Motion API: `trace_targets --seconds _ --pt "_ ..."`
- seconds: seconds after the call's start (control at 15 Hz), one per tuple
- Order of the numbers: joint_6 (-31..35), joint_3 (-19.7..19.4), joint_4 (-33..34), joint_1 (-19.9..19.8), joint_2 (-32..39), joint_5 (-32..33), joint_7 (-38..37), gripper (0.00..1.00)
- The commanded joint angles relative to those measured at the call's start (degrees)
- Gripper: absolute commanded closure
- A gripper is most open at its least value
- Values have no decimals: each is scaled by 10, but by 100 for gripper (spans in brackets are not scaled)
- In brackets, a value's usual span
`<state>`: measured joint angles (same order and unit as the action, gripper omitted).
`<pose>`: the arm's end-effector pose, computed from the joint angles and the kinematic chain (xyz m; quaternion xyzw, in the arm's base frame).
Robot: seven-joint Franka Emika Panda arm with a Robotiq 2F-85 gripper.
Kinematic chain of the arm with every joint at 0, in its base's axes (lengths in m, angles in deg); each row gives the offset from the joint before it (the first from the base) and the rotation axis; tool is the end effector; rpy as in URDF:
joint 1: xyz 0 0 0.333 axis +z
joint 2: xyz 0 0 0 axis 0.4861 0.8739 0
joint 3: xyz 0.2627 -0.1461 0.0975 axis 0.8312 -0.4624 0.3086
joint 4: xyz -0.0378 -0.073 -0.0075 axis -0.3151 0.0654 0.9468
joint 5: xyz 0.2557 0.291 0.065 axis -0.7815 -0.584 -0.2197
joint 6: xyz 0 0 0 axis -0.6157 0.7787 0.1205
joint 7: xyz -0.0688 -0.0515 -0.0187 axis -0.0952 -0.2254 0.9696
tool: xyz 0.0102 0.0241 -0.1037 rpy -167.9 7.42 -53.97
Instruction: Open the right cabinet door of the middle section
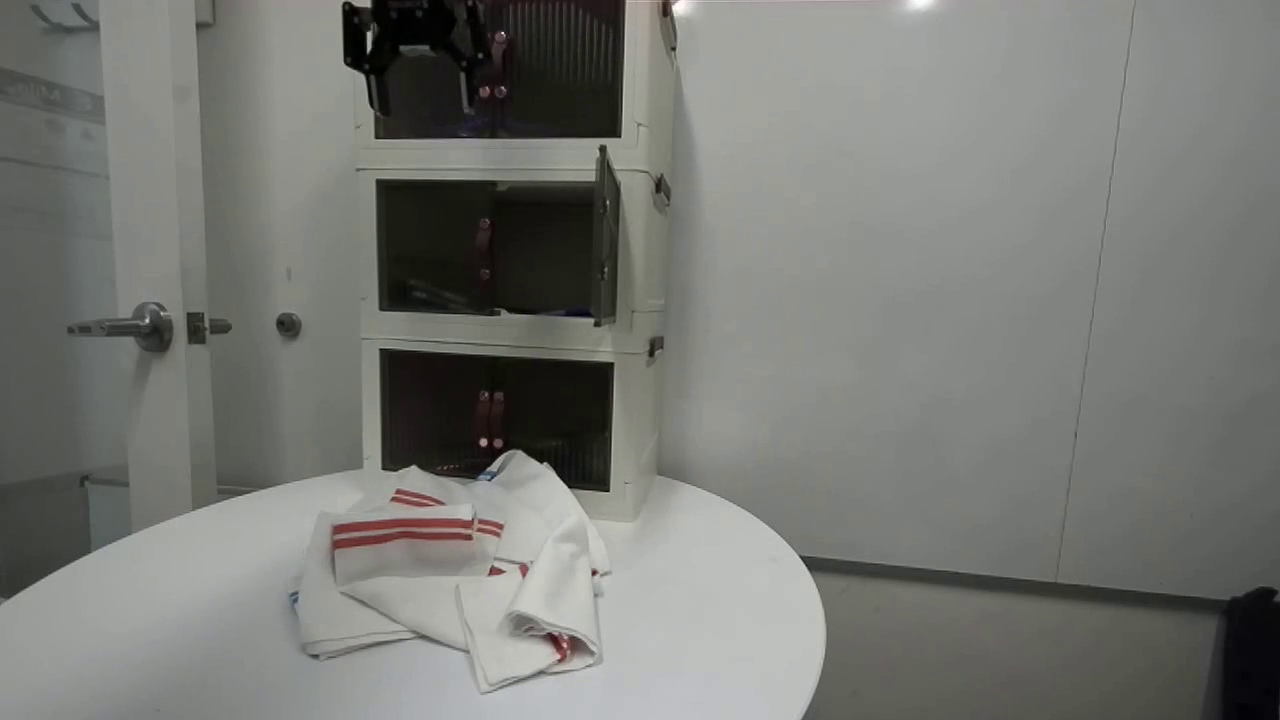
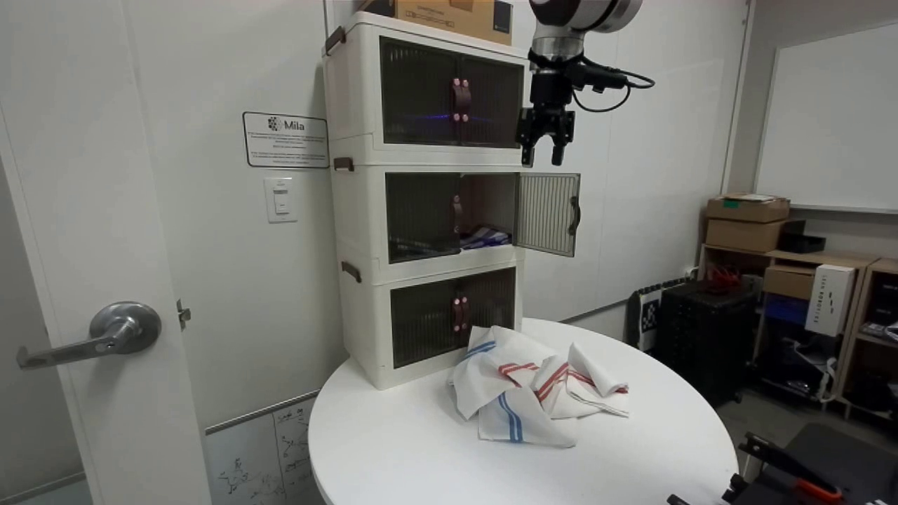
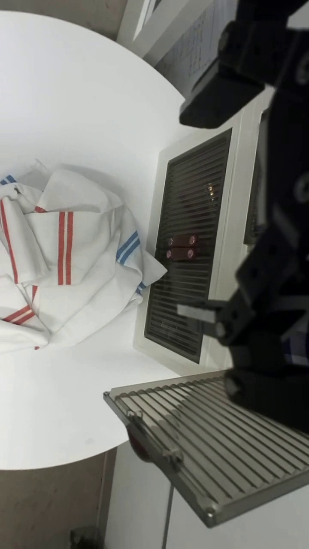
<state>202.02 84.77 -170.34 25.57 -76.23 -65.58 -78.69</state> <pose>0.5556 -0.0352 0.5598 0.9943 0.0588 0.0811 0.0371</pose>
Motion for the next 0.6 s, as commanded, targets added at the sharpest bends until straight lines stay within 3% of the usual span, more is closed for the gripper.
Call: trace_targets --seconds 0.0,0.13,0.2,0.27,0.53 --pt "64 -3 -88 6 -45 41 -102 0" --pt "76 -6 -113 3 -54 60 -118 0" --pt "62 -13 -121 7 -61 26 -74 0" --pt "54 -9 -85 8 -31 39 -93 0" --pt "54 -12 -108 8 -46 37 -89 0"
